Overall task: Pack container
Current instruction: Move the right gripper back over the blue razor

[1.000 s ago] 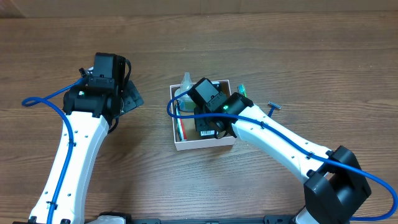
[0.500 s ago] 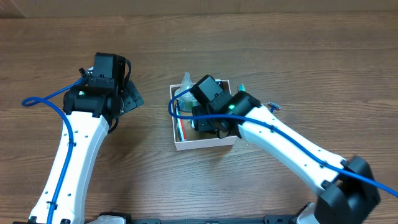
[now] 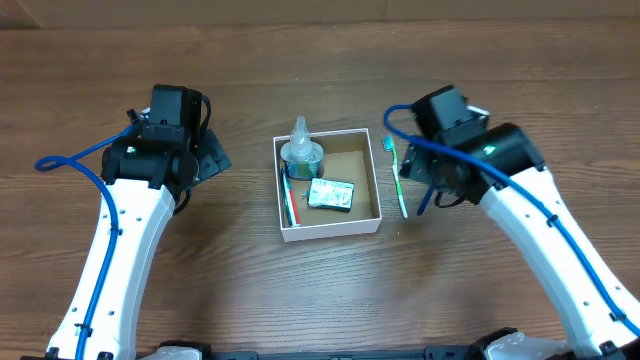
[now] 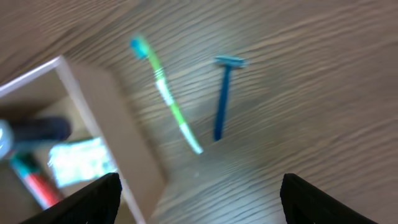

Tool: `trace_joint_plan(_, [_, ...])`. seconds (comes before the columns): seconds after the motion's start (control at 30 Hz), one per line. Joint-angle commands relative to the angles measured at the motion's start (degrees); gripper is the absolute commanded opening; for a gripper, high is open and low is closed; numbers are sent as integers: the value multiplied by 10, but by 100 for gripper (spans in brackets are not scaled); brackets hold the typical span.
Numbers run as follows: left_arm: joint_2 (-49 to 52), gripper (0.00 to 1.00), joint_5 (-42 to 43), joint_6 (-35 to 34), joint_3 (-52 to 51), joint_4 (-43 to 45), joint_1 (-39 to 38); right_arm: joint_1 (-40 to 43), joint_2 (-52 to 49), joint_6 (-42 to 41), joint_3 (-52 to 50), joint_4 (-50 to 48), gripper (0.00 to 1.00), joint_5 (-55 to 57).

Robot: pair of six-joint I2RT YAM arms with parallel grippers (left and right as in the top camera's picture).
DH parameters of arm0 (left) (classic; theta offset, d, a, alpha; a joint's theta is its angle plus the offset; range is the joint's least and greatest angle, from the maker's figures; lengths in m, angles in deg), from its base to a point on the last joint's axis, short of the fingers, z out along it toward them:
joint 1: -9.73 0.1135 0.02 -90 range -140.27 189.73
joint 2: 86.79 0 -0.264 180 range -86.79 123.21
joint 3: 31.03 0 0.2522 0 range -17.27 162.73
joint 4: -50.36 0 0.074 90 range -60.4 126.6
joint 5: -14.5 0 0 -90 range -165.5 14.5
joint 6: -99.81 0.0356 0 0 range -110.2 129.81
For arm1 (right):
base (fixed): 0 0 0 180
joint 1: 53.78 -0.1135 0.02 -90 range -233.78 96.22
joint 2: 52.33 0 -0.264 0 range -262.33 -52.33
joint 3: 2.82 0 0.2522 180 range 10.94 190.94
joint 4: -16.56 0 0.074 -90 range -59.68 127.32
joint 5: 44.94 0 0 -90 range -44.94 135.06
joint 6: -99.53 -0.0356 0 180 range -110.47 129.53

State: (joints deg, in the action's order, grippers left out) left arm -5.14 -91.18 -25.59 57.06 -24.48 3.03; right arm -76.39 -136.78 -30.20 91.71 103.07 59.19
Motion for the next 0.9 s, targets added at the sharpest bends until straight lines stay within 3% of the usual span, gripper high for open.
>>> trace_joint_plan(0.0, [0,100,-4,11,8,0,0,37,-13,-8,-27,-16,84,13])
trace_joint_plan(0.5, [0,100,-4,11,8,0,-1,50,-23,-9,-246,-253,81,13])
trace_joint_plan(0.87, [0,100,-4,11,8,0,-1,71,-128,-11,-257,-311,78,-8])
